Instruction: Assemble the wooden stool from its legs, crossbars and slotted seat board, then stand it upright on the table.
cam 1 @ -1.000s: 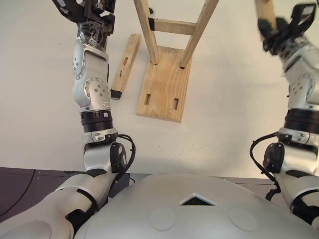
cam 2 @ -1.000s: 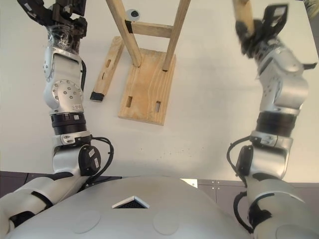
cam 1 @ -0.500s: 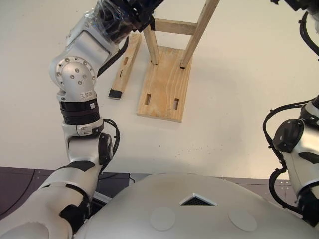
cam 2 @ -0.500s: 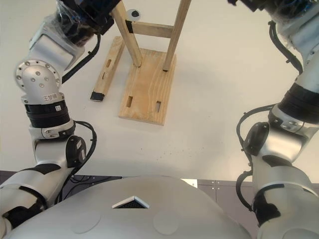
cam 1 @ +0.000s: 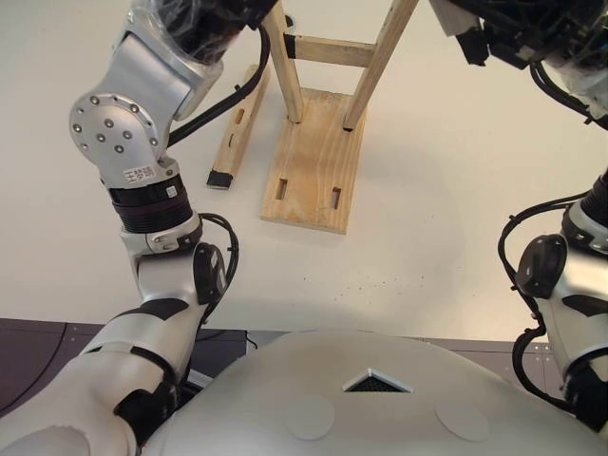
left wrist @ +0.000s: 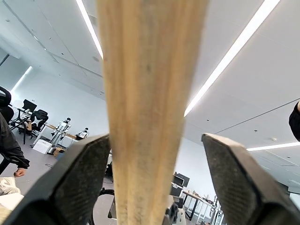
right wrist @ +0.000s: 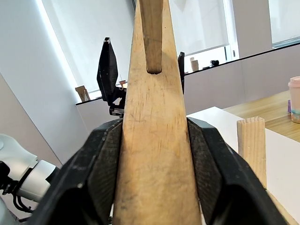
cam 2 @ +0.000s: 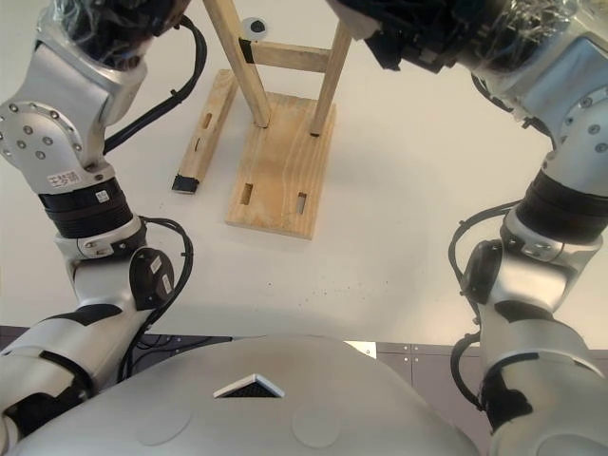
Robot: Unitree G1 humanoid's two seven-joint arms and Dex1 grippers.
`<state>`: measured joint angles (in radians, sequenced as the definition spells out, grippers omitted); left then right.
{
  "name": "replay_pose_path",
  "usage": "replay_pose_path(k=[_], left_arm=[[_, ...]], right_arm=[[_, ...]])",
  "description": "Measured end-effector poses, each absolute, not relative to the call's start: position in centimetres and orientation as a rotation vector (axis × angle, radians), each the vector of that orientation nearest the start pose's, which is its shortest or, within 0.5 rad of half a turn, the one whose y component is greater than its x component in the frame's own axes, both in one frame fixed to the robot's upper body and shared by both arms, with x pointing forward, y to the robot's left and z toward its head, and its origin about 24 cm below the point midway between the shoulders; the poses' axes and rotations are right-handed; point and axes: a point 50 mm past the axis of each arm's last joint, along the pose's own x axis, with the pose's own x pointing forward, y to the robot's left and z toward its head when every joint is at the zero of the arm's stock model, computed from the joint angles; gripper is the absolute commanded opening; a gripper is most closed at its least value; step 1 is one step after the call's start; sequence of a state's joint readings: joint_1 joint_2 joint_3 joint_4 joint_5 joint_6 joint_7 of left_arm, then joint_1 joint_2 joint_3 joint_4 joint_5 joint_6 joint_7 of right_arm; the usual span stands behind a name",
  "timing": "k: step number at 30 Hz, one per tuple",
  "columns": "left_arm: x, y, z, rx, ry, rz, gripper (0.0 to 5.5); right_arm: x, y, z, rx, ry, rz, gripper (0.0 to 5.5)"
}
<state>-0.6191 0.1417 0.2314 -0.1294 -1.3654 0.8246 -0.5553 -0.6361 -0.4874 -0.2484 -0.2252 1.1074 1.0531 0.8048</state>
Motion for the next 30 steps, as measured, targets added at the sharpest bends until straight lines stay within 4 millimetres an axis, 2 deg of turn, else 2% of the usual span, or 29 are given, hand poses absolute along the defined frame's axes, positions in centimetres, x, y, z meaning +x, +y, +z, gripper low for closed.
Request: replay_pose_path(k=[4, 11, 17, 18, 23, 26, 28, 30], left_arm=[[28.0, 10.7, 23.3, -0.96, -0.241, -1.383, 3.37], [27.4, 10.0, 23.2, -0.96, -0.253, -1.449, 2.23], [27.6, 10.1, 23.1, -0.946, -0.277, -1.431, 2.19], [27.6, 10.1, 23.1, -0.941, -0.28, -1.427, 2.16], [27.9, 10.7, 22.8, -0.886, -0.325, -1.354, 2.04], [27.9, 11.8, 21.9, -0.827, -0.318, -1.304, 2.04], [27.7, 12.8, 21.2, -0.794, -0.302, -1.274, 2.04], [27.3, 14.2, 20.4, -0.741, -0.284, -1.242, 2.03]], right_arm=[[26.2, -14.7, 23.3, 0.416, 0.022, 1.415, 2.02], [25.9, -14.4, 23.5, 0.45, 0.023, 1.425, 2.02], [25.9, -14.2, 23.5, 0.454, 0.028, 1.417, 2.02], [25.9, -14.1, 23.5, 0.454, 0.027, 1.416, 2.39], [26.2, -14.0, 22.8, 0.444, 0.053, 1.38, 3.33], [26.7, -15.2, 21.7, 0.421, 0.098, 1.304, 3.9], [26.8, -16.4, 20.8, 0.371, 0.129, 1.245, 3.94], [26.7, -18.0, 19.0, 0.295, 0.2, 1.18, 3.94]])
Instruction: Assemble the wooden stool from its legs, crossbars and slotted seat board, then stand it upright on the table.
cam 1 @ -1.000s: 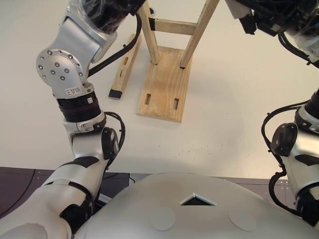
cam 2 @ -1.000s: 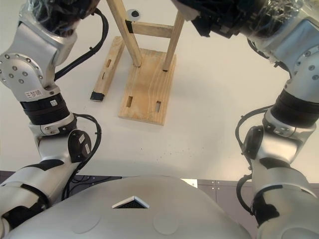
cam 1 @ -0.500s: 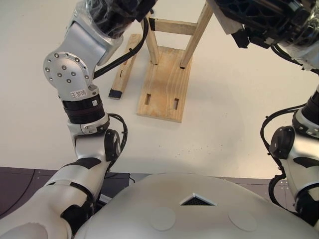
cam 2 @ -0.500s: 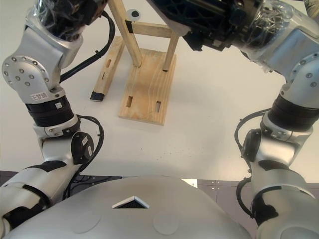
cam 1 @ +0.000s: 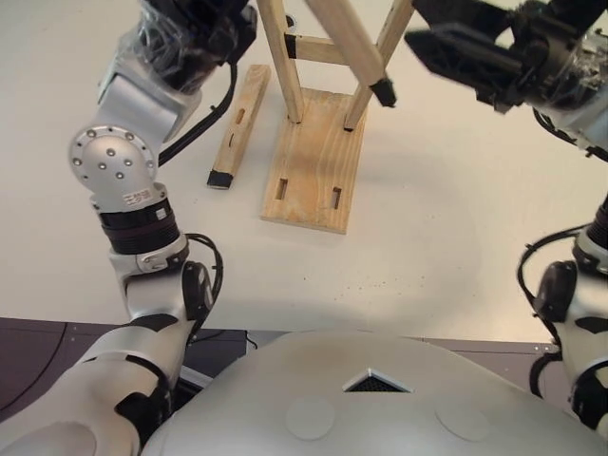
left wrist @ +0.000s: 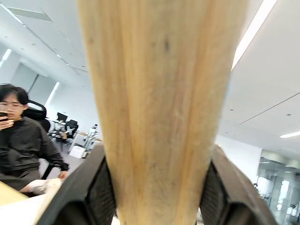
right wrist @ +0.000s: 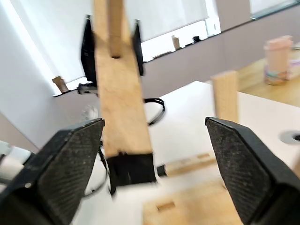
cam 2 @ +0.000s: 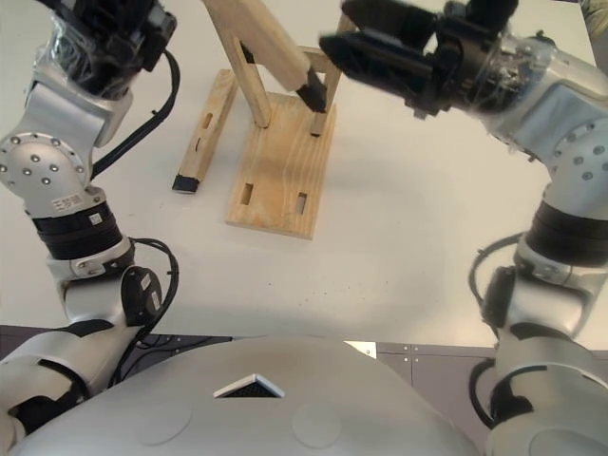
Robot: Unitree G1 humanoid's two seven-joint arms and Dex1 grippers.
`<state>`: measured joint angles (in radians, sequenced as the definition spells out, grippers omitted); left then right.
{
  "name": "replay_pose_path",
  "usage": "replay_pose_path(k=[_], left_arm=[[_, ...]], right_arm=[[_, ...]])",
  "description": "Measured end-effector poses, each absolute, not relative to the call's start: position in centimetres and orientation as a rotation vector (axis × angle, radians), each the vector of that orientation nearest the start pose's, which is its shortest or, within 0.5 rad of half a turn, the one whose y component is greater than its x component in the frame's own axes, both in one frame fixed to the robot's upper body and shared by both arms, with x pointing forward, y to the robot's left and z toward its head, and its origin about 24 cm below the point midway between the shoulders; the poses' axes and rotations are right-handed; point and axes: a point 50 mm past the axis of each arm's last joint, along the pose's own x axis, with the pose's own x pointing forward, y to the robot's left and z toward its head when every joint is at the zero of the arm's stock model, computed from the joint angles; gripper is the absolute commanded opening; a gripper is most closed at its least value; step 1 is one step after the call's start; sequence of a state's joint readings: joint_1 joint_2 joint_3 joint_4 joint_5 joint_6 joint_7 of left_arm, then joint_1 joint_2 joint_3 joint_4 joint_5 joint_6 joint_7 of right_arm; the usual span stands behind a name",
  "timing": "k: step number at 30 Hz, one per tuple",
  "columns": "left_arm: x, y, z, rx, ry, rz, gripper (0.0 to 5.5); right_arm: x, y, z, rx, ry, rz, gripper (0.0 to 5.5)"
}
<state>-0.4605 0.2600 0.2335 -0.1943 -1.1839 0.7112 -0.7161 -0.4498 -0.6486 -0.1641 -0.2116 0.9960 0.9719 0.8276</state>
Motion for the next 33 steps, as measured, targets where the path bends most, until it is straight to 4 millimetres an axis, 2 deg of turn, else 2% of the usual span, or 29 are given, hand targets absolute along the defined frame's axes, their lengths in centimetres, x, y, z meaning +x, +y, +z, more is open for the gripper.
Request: replay_pose_path(k=[3, 7, 13, 15, 25, 31, 33], left_arm=[[26.7, 16.1, 18.7, -0.568, -0.207, -1.212, 2.03], [26.3, 17.2, 15.6, -0.337, -0.121, -1.263, 2.03], [26.3, 18.3, 11.2, -0.182, -0.028, -1.302, 2.03], [26.0, 18.6, 10.4, -0.166, -0.018, -1.298, 2.03], [25.9, 18.9, 9.2, -0.075, -0.061, -1.397, 2.02], [26.0, 21.9, 9.8, 0.078, 0.079, -1.458, 2.02], [26.3, 21.9, 9.9, 0.085, 0.093, -1.484, 2.02]], right_arm=[[26.7, -19.6, 17.3, 0.244, 0.242, 1.118, 3.94], [27.1, -20.1, 16.6, 0.226, 0.251, 1.09, 3.94], [27.3, -20.3, 15.7, 0.198, 0.275, 1.07, 3.94], [27.4, -20.4, 15.4, 0.2, 0.285, 1.07, 3.94], [27.6, -20.3, 14.7, 0.191, 0.314, 1.068, 3.94], [27.5, -20.3, 14.5, 0.184, 0.314, 1.061, 3.94], [27.5, -20.3, 14.4, 0.187, 0.318, 1.055, 3.94]])
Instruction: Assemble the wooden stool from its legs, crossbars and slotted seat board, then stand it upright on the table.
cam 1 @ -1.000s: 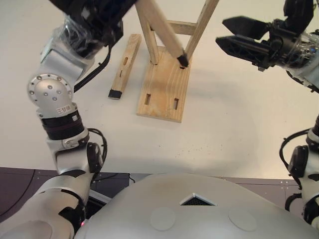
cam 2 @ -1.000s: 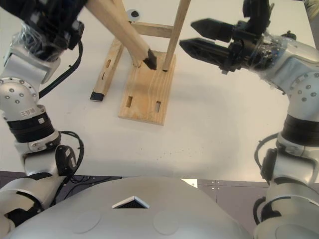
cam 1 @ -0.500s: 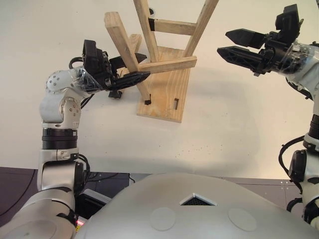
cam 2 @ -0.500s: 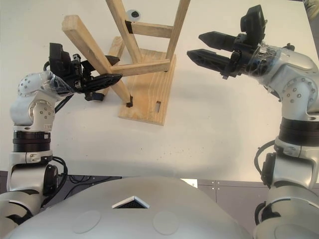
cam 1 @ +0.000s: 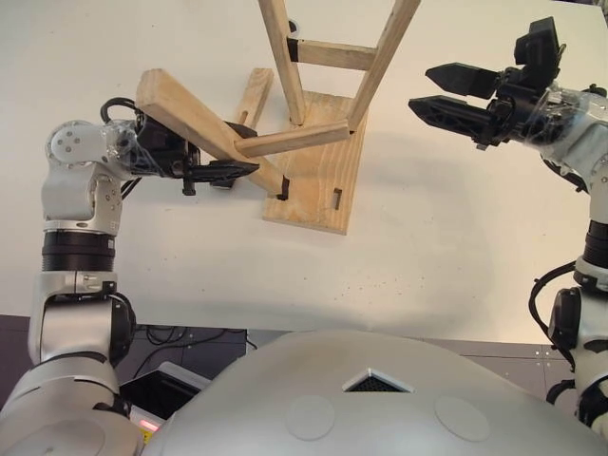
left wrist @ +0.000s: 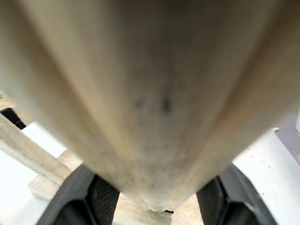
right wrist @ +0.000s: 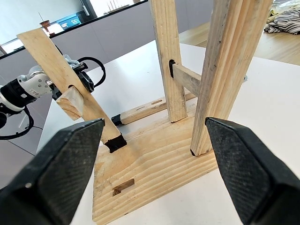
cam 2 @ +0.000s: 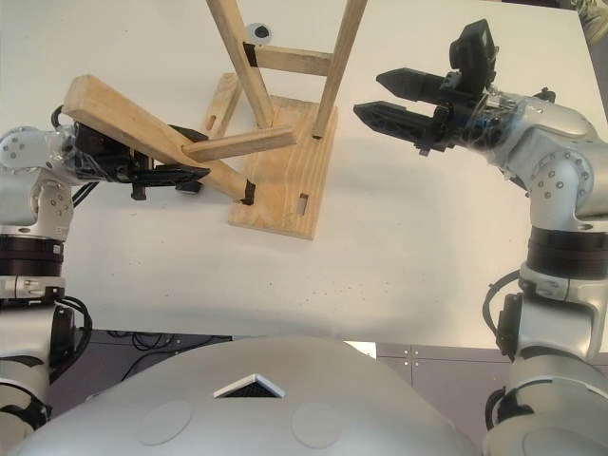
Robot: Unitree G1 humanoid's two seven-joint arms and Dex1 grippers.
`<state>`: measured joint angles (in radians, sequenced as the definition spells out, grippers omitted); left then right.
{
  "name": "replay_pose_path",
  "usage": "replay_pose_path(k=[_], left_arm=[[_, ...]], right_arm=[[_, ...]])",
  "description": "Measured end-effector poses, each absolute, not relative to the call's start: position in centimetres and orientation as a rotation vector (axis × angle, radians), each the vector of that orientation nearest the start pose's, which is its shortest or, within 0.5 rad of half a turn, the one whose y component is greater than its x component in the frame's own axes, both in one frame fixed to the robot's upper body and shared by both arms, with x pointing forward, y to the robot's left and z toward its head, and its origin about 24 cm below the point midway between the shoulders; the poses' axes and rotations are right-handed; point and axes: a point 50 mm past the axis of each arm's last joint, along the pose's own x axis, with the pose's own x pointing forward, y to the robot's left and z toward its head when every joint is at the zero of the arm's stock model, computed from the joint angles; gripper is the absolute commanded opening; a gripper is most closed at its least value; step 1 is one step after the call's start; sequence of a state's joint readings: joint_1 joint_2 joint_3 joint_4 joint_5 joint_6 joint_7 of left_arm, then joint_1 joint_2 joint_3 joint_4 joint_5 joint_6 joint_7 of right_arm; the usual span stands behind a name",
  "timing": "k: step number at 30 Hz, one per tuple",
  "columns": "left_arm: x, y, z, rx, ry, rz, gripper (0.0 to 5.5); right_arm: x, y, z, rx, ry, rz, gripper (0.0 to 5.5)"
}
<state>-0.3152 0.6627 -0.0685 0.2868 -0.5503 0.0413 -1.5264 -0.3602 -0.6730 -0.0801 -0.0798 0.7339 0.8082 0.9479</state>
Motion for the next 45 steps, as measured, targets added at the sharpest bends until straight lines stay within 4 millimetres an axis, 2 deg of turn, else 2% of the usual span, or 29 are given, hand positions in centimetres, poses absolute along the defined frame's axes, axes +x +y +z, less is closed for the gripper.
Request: replay_pose_path(k=[7, 11, 12, 15, 20, 25, 29, 32, 33, 34, 36, 37, 40, 42, 45], left_arm=[[27.8, 21.0, 11.0, 0.182, 0.131, -1.609, 2.02], [28.1, 20.4, 10.9, 0.229, 0.166, -1.659, 2.02], [28.1, 20.1, 10.3, 0.238, 0.207, -1.666, 2.02], [28.1, 20.0, 10.4, 0.254, 0.222, -1.676, 2.02], [27.8, 19.3, 9.9, 0.254, 0.183, -1.64, 2.02], [26.4, 17.0, 8.7, 0.212, 0.084, -1.545, 2.02], [26.2, 15.2, 8.7, 0.195, 0.08, -1.521, 2.02], [26.0, 14.7, 8.8, 0.193, 0.081, -1.513, 2.02], [26.0, 14.6, 8.8, 0.187, 0.087, -1.501, 2.31], [25.9, 14.6, 8.8, 0.18, 0.096, -1.488, 2.47], [25.2, 15.1, 6.4, 0.14, 0.262, -1.419, 2.84], [25.0, 15.2, 6.1, 0.126, 0.287, -1.415, 3.0], [25.0, 15.3, 7.4, 0.15, 0.251, -1.39, 3.47], [24.8, 16.9, 8.0, 0.202, 0.27, -1.332, 3.63], [23.6, 19.8, 6.3, 0.268, 0.385, -1.212, 3.63]], right_arm=[[27.4, -20.3, 14.1, 0.181, 0.315, 1.045, 3.94], [27.4, -20.2, 13.9, 0.181, 0.322, 1.046, 3.94], [27.4, -20.1, 13.8, 0.181, 0.326, 1.045, 3.94], [27.2, -19.7, 12.9, 0.205, 0.341, 1.046, 3.94], [27.1, -19.8, 12.6, 0.205, 0.351, 1.023, 3.94], [26.8, -20.1, 12.0, 0.217, 0.369, 1.008, 3.94], [26.9, -20.2, 11.9, 0.217, 0.368, 0.994, 3.94], [27.1, -20.5, 11.8, 0.217, 0.37, 0.977, 3.94], [27.2, -20.7, 11.7, 0.215, 0.372, 0.967, 3.94], [27.3, -20.8, 11.7, 0.214, 0.373, 0.961, 3.94], [27.6, -21.2, 11.9, 0.203, 0.358, 0.943, 3.94], [27.8, -21.4, 11.9, 0.205, 0.36, 0.935, 3.94], [27.9, -21.4, 12.1, 0.202, 0.351, 0.934, 3.94], [28.0, -21.7, 12.3, 0.202, 0.339, 0.923, 3.94], [28.0, -21.9, 12.6, 0.202, 0.325, 0.904, 3.94]])
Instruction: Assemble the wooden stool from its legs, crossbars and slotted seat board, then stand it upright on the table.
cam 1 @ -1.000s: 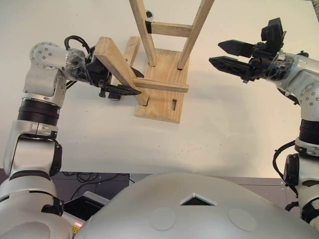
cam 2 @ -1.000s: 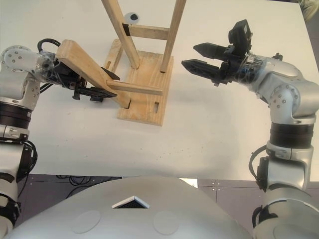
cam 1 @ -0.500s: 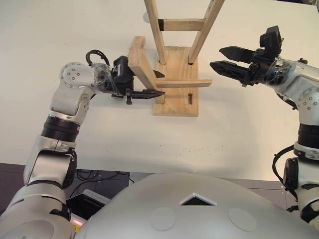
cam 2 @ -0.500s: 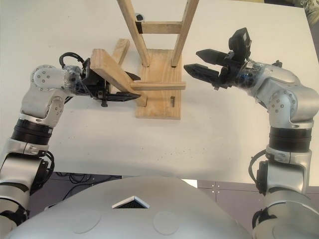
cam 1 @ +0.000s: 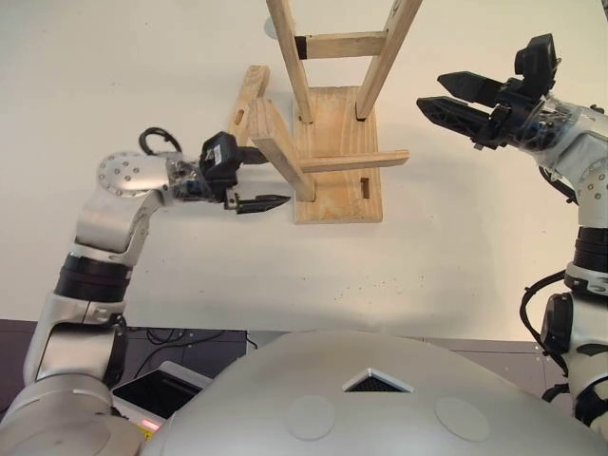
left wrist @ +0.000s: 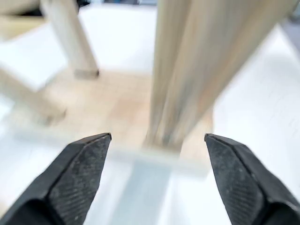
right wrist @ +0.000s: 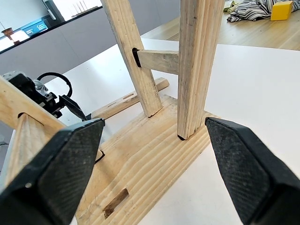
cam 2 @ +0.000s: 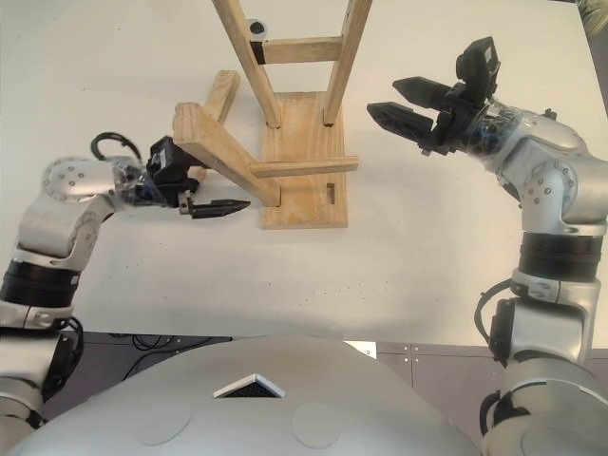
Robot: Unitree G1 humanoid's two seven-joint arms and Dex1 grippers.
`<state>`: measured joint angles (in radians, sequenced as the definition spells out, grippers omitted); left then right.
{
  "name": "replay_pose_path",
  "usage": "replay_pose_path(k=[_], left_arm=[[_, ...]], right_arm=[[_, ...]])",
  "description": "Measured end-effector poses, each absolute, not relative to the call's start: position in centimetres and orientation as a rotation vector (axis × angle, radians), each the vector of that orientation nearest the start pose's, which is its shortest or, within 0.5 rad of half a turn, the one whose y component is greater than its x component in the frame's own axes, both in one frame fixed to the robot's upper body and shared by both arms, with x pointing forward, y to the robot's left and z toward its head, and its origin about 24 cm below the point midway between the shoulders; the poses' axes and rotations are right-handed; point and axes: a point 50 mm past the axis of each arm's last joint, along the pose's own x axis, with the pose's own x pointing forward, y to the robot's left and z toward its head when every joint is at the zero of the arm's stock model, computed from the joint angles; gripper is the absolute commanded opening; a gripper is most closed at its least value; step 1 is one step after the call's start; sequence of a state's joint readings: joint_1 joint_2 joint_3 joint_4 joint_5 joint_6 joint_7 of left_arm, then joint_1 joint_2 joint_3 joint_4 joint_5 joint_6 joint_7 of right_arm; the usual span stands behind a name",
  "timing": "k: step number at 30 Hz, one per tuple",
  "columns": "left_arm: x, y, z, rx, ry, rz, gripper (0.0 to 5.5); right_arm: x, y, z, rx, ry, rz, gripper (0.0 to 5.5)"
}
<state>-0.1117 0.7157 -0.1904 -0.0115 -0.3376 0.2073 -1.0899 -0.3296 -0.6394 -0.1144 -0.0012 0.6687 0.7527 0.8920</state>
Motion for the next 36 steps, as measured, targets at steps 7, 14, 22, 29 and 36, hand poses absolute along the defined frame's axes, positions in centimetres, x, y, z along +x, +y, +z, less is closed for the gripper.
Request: replay_pose_path(k=[7, 14, 22, 29, 36], left_arm=[[24.9, 22.4, 4.7, 0.244, 0.311, -0.718, 3.63], [24.4, 22.3, 2.1, 0.155, 0.422, -0.503, 3.63], [24.7, 22.1, 1.9, 0.129, 0.5, -0.478, 2.49], [25.6, 23.9, 2.6, 0.184, 0.501, -0.409, 2.05], [30.3, 23.7, 15.5, -0.205, -0.083, -0.541, 2.03]], right_arm=[[28.0, -22.0, 13.2, 0.19, 0.296, 0.883, 3.94], [28.0, -21.9, 13.2, 0.188, 0.296, 0.884, 3.94], [27.9, -21.8, 12.9, 0.19, 0.308, 0.889, 3.94], [27.9, -21.8, 12.9, 0.19, 0.306, 0.88, 3.94], [29.4, -21.7, 19.1, 0.453, -0.009, 0.892, 3.94]])
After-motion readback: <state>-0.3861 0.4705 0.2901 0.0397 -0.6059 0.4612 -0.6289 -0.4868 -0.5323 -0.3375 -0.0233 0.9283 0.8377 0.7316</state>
